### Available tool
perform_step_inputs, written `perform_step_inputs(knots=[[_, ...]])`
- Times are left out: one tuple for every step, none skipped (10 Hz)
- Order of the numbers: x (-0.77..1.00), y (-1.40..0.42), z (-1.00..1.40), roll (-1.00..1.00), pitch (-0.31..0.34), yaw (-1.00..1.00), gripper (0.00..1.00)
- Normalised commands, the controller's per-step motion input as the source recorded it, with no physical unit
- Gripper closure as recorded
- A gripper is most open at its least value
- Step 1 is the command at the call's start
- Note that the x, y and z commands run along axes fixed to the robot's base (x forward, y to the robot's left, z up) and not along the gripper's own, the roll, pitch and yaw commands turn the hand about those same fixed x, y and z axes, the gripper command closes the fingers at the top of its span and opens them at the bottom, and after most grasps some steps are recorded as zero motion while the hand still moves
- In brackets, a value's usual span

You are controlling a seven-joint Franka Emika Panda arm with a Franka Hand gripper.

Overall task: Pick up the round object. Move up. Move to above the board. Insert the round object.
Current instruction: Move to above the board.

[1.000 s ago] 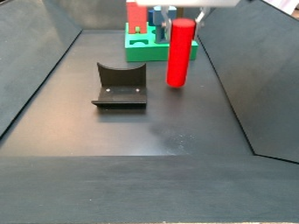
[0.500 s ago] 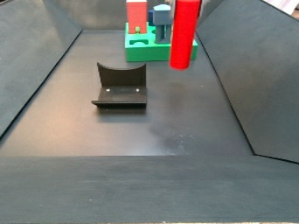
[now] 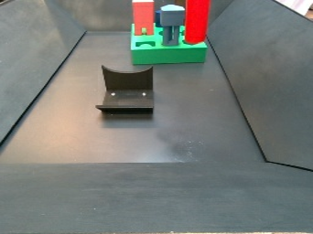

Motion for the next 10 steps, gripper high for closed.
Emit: perform_step_inputs(knots=[[0.0, -0.06, 0.24, -0.06, 0.091, 0.03, 1.0], [0.23, -1.0, 0.37, 0.17, -0.008, -0.58, 1.0], [0.24, -1.0, 0.34, 0.18, -0.011, -0.54, 1.0], [0.25, -1.0, 0.34, 0.17, 0.025, -0.42, 1.0], [0.29, -1.0, 0.34, 0.1, 0.065, -0.21, 1.0], [0.29, -1.0, 0.34, 0.08, 0.091, -0.11, 1.0], [0.33, -1.0, 0.35, 0.07, 0.119, -0.05, 1.0], [0.29, -0.8, 0.28, 0.06, 0.122, -0.04, 1.0], [0.2, -0.44, 0.15, 0.06, 0.117, -0.01, 1.0], [0.13, -0.25, 0.1, 0.06, 0.09, -0.01, 1.0]])
